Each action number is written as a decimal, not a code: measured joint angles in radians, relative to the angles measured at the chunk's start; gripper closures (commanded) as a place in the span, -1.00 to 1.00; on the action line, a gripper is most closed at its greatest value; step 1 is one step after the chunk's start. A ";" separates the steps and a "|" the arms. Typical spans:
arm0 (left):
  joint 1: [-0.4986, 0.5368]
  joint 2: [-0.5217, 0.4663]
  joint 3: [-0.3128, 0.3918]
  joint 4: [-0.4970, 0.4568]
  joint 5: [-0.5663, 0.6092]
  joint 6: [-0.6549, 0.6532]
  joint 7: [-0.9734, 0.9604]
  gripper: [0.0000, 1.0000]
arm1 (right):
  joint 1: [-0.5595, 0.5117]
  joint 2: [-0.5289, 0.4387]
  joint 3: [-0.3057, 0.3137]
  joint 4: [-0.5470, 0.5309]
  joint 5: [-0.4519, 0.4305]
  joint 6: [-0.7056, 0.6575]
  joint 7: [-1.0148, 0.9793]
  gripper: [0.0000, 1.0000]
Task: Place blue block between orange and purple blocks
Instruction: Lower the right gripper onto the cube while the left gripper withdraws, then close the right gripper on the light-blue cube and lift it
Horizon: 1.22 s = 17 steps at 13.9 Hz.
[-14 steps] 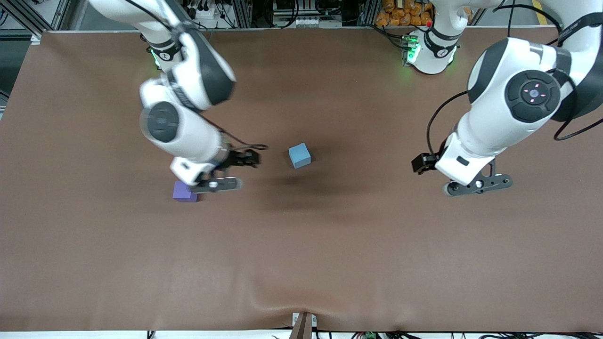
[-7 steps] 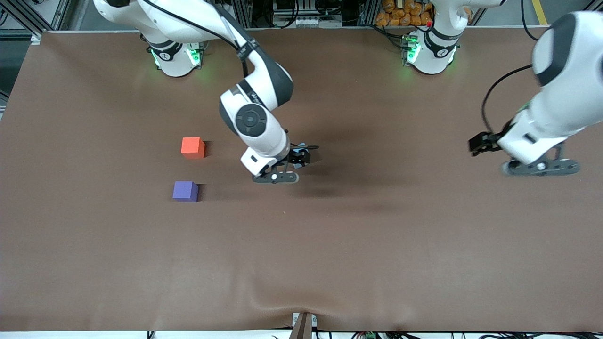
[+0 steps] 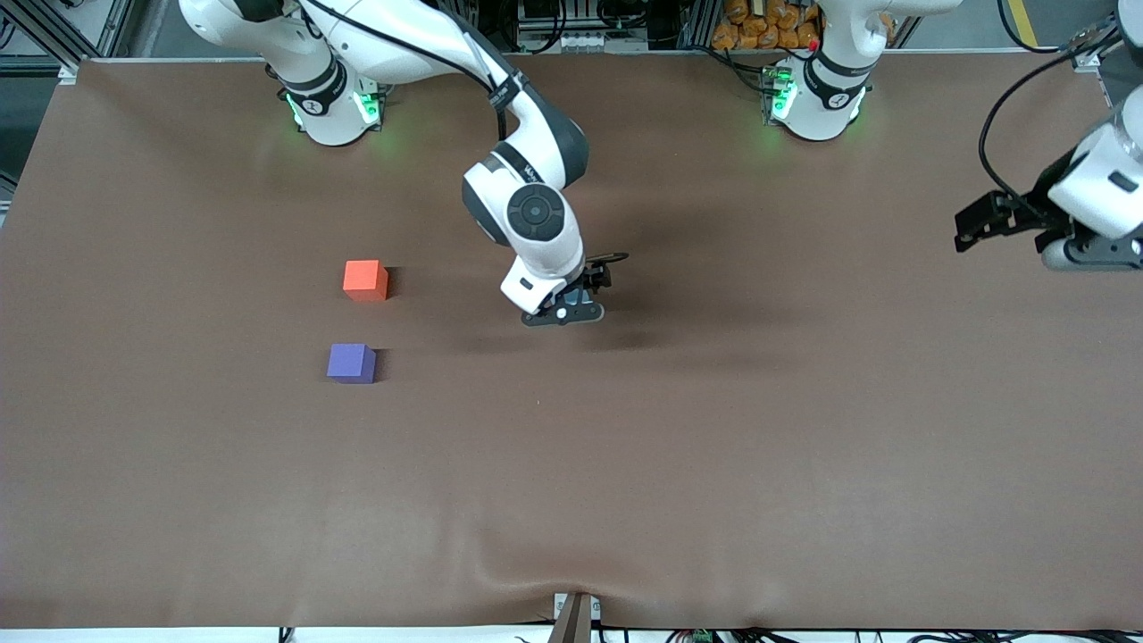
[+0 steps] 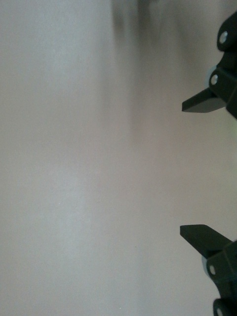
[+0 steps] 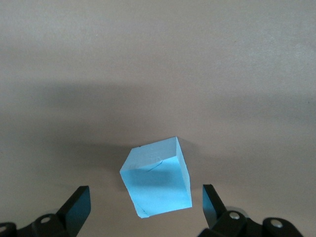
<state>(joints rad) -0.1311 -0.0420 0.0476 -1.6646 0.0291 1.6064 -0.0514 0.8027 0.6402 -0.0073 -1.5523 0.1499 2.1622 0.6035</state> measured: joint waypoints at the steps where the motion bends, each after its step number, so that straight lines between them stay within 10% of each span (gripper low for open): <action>1: 0.020 -0.010 -0.036 0.000 0.000 -0.003 -0.023 -1.00 | 0.005 0.000 0.000 -0.005 -0.022 0.003 -0.003 -1.00; 13: 0.073 -0.021 -0.104 0.056 0.000 -0.067 -0.043 -1.00 | 0.043 0.022 -0.001 -0.101 -0.050 0.157 -0.071 -1.00; 17: 0.076 -0.021 -0.104 0.068 0.000 -0.069 -0.043 -1.00 | 0.056 0.057 -0.002 -0.107 -0.057 0.195 -0.068 1.00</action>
<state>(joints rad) -0.0554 -0.0630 -0.0561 -1.5962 0.0291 1.5377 -0.0943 0.8585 0.6971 -0.0097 -1.6592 0.0929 2.3570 0.5355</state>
